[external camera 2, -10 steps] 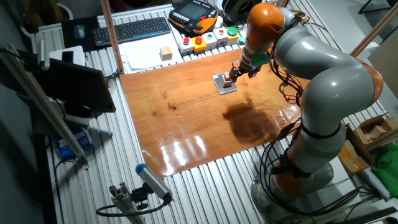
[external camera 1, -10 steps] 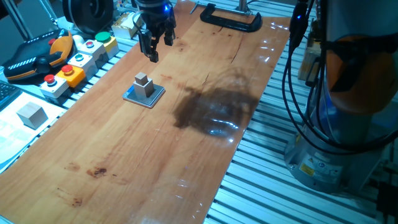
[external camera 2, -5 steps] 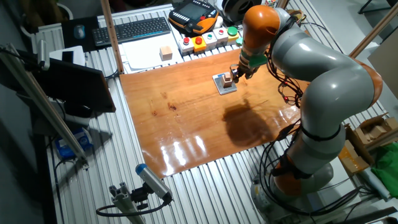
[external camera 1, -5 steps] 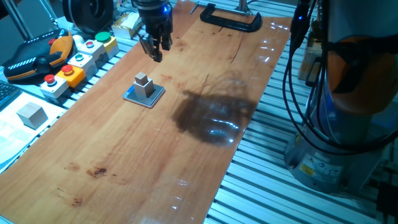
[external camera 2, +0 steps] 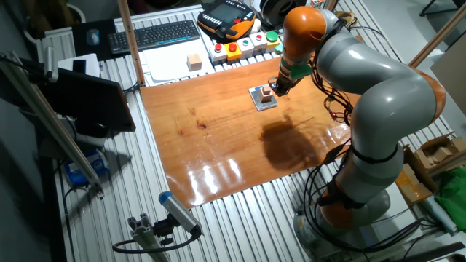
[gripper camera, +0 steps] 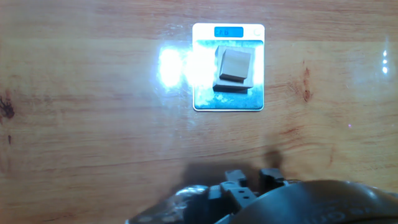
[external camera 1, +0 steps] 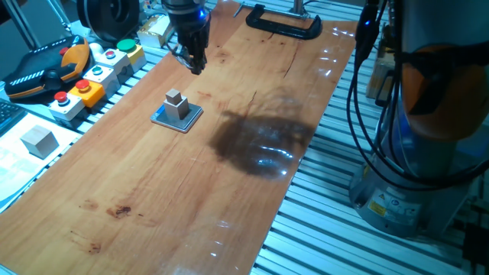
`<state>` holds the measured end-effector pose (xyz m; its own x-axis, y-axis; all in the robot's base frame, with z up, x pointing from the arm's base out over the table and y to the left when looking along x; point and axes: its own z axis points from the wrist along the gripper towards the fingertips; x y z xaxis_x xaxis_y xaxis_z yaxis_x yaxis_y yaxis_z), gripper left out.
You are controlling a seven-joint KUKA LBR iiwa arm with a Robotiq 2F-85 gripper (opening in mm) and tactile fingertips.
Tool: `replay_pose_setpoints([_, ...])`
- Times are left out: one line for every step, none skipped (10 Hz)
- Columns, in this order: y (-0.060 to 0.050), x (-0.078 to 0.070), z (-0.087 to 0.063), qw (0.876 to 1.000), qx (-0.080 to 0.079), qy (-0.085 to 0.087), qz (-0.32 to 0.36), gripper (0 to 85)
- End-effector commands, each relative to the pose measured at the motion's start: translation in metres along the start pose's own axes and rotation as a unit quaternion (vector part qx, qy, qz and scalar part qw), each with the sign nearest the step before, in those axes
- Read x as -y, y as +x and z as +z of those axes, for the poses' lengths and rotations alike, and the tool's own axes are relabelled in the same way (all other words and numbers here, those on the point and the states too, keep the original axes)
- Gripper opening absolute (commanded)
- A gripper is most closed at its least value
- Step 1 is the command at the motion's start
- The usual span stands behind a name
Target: Remove the object from the scale
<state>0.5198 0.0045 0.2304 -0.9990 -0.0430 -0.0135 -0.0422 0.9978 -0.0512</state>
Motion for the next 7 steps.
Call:
replay_pose_setpoints([-0.002,0.000,0.001,1.000,0.001,0.000,0.000,0.7])
replay_pose_setpoints([-0.003,0.000,0.003,1.000,0.002,-0.001,0.002,0.7])
replay_pose_setpoints([-0.005,-0.001,0.005,1.000,0.002,0.000,0.007,0.7])
replay_pose_setpoints([-0.007,-0.002,0.008,1.000,0.005,0.007,0.008,0.7])
replay_pose_setpoints([-0.010,-0.003,0.010,1.000,0.007,0.018,0.005,0.7])
replay_pose_setpoints([-0.011,-0.002,0.012,1.000,0.009,0.015,0.011,0.7])
replay_pose_setpoints([-0.012,-0.002,0.014,1.000,0.010,0.011,0.015,0.7])
